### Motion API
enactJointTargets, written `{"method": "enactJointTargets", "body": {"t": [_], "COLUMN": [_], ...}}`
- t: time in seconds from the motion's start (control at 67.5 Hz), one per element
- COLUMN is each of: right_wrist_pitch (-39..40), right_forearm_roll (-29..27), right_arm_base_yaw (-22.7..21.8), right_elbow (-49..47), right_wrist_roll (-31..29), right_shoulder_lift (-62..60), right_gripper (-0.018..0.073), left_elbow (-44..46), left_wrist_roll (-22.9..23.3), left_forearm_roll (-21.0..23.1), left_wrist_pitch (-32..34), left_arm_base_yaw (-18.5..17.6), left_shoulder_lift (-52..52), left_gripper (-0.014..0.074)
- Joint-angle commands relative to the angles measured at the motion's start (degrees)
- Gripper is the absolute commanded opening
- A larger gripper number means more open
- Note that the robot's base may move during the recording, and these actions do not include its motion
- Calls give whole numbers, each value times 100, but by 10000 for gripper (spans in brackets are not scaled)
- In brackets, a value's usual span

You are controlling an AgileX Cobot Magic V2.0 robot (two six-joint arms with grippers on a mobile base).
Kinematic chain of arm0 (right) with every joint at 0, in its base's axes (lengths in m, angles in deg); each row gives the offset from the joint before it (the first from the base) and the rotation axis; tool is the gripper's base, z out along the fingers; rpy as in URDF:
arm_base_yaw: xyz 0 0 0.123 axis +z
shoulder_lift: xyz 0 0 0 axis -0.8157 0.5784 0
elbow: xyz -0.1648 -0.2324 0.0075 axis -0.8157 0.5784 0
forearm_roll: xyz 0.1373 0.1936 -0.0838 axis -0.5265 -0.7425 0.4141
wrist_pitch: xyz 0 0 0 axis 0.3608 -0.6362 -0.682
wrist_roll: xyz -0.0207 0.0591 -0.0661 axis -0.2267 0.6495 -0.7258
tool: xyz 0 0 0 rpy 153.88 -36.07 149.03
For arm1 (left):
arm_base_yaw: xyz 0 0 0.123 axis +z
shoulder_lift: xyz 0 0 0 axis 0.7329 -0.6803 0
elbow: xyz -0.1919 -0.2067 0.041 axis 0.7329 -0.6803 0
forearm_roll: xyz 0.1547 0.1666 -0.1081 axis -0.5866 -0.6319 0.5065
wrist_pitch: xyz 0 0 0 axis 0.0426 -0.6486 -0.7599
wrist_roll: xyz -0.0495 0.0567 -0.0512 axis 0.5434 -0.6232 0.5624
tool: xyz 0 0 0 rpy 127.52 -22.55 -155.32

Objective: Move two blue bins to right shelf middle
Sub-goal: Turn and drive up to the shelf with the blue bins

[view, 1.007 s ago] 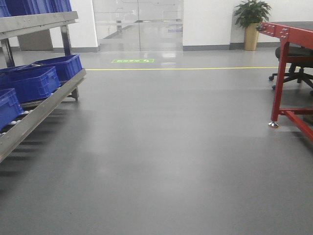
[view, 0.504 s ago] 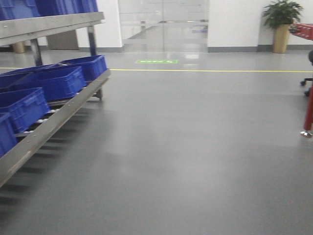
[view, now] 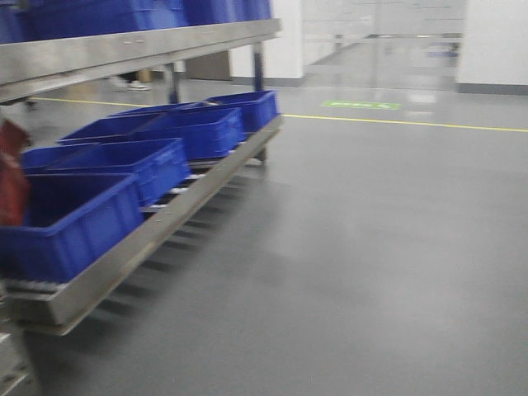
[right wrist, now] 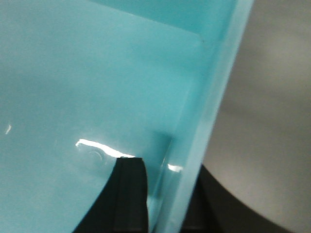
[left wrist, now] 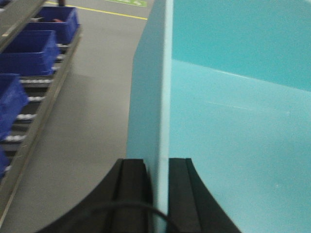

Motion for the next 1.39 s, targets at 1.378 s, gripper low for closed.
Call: {"method": "enactJointTargets", "body": {"t": [1.378], "right_wrist_pitch": [232], "right_forearm_roll": [10], "right_arm_base_yaw": [-4], "right_elbow": [-56], "right_wrist_roll": [-181], "right_shoulder_lift": [-56], "right_gripper": [-153], "left_elbow": [84], "left_wrist_roll": [138], "left_forearm_roll": [88], "left_wrist_pitch": [350], "left_arm_base_yaw": [15], "left_shoulder_lift": [68], "left_gripper": [-111]}}
